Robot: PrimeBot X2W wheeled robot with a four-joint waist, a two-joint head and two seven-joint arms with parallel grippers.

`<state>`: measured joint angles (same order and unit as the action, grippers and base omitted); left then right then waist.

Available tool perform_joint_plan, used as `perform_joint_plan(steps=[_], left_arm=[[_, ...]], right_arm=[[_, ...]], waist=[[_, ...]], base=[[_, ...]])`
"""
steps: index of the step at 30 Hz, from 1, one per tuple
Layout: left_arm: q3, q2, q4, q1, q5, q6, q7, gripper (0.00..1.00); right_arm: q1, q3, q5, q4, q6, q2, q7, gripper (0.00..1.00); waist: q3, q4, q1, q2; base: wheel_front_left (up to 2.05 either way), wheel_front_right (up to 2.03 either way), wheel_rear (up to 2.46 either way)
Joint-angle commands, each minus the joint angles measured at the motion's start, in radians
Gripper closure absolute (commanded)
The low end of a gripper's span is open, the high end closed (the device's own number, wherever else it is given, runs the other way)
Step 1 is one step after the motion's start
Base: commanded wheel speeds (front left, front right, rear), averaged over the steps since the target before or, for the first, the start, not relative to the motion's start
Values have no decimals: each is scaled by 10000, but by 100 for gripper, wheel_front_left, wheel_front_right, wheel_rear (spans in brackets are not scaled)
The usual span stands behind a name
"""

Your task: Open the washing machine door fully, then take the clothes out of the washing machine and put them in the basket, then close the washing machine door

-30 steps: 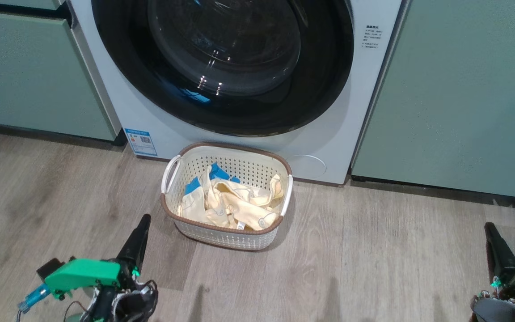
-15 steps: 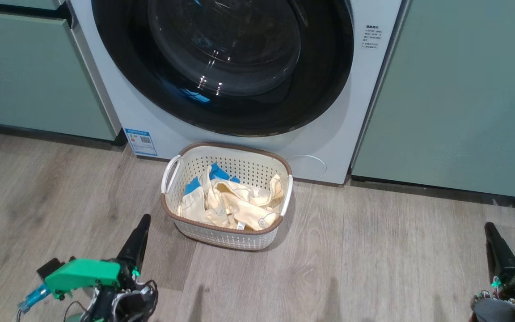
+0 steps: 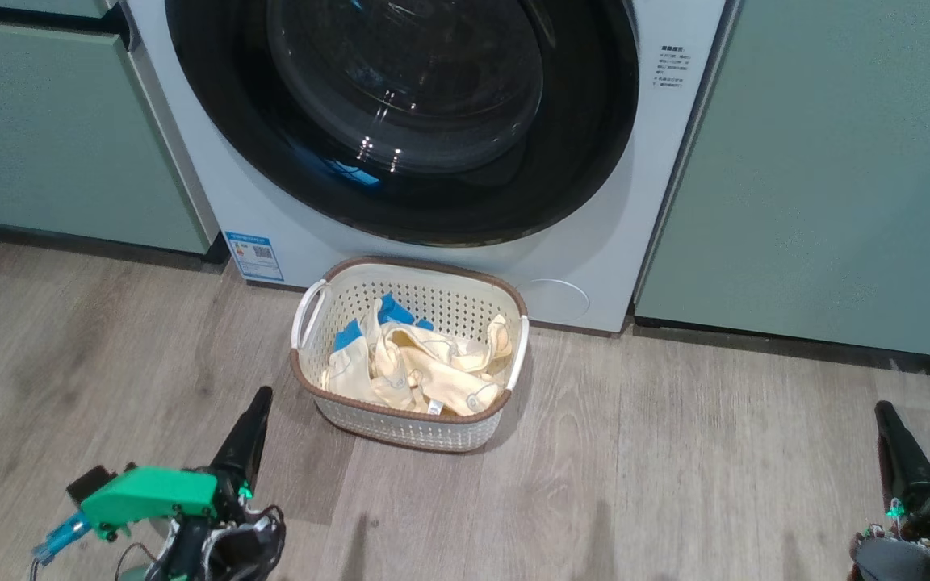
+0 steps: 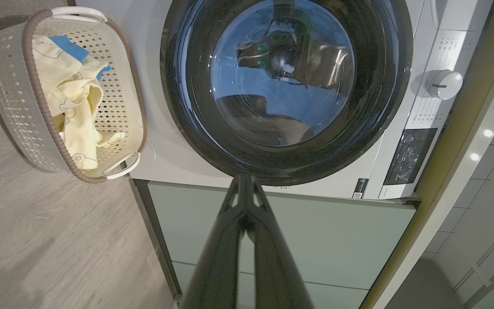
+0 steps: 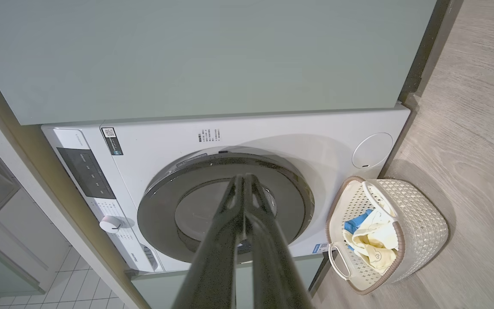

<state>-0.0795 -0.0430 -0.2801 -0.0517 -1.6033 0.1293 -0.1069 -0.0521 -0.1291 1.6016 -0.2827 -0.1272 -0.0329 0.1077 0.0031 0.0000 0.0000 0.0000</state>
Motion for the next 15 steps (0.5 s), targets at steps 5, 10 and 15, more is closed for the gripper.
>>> perform_joint_plan(steps=[5,10,15], left_arm=[[-343,-72,351,-563,-53,14,-63,100],[-343,-72,351,-563,-53,14,-63,100],[-343,-72,351,-563,-53,14,-63,100]], right_arm=[[-558,155,71,380,-35,-173,55,100],[-558,155,71,380,-35,-173,55,100],[-558,155,71,380,-35,-173,54,100]], waist=[[0,0,0,0],[0,0,0,0],[0,0,0,0]], base=[[0,0,0],[0,0,0],[0,0,0]])
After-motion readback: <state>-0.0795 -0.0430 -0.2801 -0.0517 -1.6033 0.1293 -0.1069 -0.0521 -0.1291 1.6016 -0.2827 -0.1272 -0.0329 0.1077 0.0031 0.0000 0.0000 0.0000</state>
